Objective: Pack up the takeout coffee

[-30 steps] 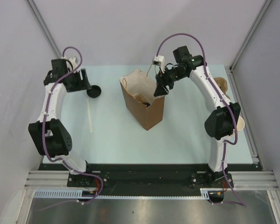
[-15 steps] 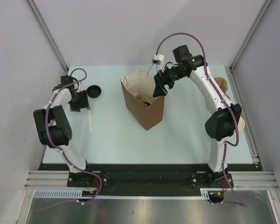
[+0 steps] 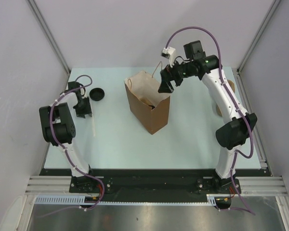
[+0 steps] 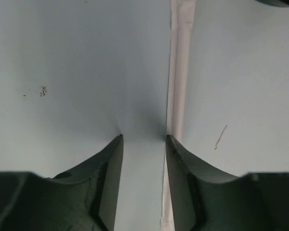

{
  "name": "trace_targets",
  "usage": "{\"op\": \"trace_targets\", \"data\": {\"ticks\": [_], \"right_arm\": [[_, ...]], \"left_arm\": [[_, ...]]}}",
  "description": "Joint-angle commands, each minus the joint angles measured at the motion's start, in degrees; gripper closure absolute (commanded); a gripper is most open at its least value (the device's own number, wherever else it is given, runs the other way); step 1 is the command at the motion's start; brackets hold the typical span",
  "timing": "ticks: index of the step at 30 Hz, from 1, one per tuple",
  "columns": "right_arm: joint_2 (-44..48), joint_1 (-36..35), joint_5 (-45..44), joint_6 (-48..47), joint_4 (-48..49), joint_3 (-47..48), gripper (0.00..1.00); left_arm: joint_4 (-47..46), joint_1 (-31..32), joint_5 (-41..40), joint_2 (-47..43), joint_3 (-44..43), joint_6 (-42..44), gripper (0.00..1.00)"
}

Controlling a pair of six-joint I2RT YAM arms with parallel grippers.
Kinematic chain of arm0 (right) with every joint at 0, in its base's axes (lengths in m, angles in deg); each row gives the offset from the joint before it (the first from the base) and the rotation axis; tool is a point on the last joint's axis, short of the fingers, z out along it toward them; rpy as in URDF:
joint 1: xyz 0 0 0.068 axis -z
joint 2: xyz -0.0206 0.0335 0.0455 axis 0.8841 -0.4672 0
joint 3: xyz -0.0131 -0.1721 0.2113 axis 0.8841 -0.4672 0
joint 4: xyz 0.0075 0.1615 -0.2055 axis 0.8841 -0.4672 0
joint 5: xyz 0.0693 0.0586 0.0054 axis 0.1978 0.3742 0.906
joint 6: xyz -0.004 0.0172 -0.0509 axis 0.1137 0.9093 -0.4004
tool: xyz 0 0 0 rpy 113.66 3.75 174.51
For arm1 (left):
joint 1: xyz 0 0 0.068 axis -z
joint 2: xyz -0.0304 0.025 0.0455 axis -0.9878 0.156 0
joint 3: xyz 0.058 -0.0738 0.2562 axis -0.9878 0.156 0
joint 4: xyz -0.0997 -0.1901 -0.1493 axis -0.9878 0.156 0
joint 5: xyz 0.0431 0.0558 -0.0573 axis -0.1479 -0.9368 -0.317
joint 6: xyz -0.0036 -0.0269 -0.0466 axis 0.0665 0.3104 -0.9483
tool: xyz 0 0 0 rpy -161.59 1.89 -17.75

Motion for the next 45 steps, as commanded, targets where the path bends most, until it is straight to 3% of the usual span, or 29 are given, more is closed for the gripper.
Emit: {"op": "trace_targets", "data": {"ticks": [1,9,21,24,35,45], "right_arm": [[4.3,0.0,-2.1,4.0,4.7,3.1,0.00],[8.9,0.0,-6.1,8.8,11.5,1.6,0.00],[12.7,-1.5,-9.0,10.0,12.4,-2.9,0.00],[13.6,-1.7,-9.3,10.1,12.8,-4.1,0.00],[13.9,-2.1,-9.9,9.4,12.4,-4.9,0.00],[14.1,-2.1,-9.7,9.0,12.8,-6.0,0.01]], "left_arm": [[-1.0,1.4,-4.5,1.4,1.0,-1.5,0.58],[0.5,3.6,-6.7,2.4,2.8,0.6,0.74],[0.0,3.6,-3.8,-5.4,0.4,-2.9,0.66],[0.4,4.1,0.2,-6.0,-0.7,-3.7,0.65],[2.3,6.0,-2.8,1.7,-2.0,-3.1,0.66],[3.1,5.9,-4.4,2.4,0.7,-3.2,0.71]]}}
